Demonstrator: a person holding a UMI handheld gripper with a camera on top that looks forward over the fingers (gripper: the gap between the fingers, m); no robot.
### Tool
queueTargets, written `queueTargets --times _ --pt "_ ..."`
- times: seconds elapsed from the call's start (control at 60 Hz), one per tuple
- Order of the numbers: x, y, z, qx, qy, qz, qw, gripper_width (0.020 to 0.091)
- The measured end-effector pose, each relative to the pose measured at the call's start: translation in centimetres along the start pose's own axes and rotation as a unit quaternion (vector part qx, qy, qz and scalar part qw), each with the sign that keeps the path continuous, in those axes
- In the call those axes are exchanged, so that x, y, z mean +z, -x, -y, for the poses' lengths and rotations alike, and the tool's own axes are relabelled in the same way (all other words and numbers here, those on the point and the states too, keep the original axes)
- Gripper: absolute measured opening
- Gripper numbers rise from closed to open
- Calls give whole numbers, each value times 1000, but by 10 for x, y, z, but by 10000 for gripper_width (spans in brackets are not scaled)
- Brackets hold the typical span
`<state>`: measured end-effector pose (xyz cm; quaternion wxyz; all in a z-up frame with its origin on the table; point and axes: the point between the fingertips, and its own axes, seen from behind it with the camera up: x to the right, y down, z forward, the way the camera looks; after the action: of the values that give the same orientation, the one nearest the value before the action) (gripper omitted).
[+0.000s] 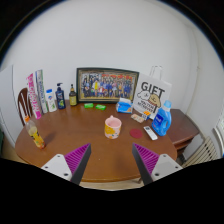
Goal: Pour water
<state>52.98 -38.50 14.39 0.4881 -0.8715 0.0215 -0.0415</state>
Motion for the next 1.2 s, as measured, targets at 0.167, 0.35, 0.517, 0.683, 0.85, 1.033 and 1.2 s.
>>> queueTargets --times 0.167,0.35,0.517,0.683,0.85,1.033,1.2 --pt "-1 31 -18 -8 15 1 1000 848" --pt "-5 124 -45 -19 27 38 999 855" --pt "-3 241 -59 -19 8 99 995 859" --pt "16 347 -54 -14 -22 149 989 860" --pt "64 405 -37 -3 -57 153 987 860" --pt "126 429 -29 15 -80 131 988 782" --pt "156 441 -35 19 -84 129 988 467"
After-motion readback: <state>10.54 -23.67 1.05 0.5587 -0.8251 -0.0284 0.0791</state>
